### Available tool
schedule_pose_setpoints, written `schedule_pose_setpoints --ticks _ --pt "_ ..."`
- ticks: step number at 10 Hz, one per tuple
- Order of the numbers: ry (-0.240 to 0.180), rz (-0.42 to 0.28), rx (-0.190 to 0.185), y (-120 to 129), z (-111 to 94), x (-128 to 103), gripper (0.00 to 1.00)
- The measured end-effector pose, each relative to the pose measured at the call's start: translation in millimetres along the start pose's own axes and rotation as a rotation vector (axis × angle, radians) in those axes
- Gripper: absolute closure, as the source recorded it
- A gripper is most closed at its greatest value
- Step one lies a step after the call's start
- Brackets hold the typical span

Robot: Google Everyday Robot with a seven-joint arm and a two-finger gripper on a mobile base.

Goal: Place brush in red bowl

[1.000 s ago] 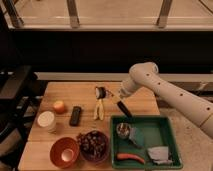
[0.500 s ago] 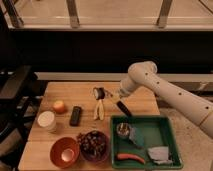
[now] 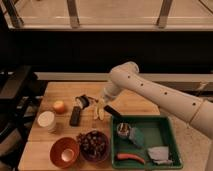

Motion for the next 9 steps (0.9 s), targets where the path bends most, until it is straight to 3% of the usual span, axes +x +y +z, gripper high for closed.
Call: schedule_pose_setpoints --ticks 3,9 --pt "0.010 -0.118 -0.018 46 7 -22 1.00" --pt "0.005 -0.139 -0.023 49 9 -23 1.00"
